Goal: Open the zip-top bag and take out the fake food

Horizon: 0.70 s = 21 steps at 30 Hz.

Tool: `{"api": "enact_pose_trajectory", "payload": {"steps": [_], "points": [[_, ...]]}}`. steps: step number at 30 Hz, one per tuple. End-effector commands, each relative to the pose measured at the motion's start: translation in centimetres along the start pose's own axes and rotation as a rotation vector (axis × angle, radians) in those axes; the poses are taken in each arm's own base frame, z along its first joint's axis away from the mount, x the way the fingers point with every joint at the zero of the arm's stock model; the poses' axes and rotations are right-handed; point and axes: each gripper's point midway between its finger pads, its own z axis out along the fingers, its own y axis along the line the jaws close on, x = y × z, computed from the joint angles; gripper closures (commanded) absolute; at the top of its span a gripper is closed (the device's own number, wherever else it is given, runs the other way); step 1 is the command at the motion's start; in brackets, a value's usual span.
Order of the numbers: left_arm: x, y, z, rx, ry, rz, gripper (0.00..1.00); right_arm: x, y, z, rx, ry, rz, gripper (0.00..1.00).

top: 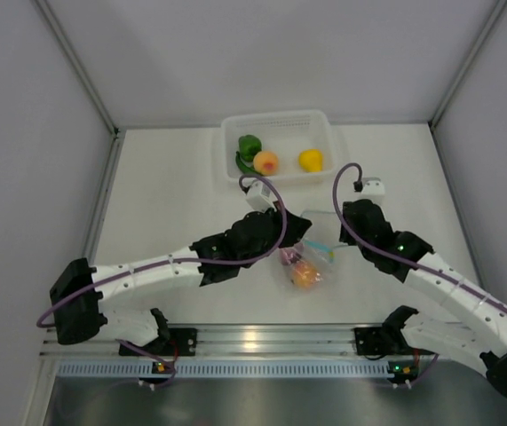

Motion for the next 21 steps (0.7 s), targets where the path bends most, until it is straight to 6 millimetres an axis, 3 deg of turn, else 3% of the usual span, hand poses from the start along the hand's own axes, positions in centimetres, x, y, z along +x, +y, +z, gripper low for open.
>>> {"api": "enact_pose_trajectory", "payload": {"steps": [1,7,11,14,15,21], "points": [[-1.2,-1.5,-0.5,0.063,-0.048,-0.044,1.00,-2.8,-4.7,-1.4,0.233,-0.049,-0.070,0.62],[-0.3,0.0,-0.5,0.036,-0.029,-0.037,1.00,-5.3,-7.0,-3.0,0.402,-0.032,-0.185,0.68],[0.2,0.3,-0.2,0.033,-0.015,-0.035,1.00,-6.4,-6.2,-3.3,0.360,-0.039,-0.208,0.67],[0.7,1.1,0.2,0.012,-0.008,-0.031,1.00,-5.8,-2.9,-3.0,0.176,-0.014,-0.207,0.68],[0.7,1.4,0.2,0.001,-0.018,-0.041,1.00,-5.1,-0.9,-2.9,0.068,0.010,-0.207,0.68],[1.9,4.6,0.9,-0.084,-0.027,-0.067,1.00,-2.9,5.4,-3.7,-0.187,0.020,-0.206,0.68]]}}
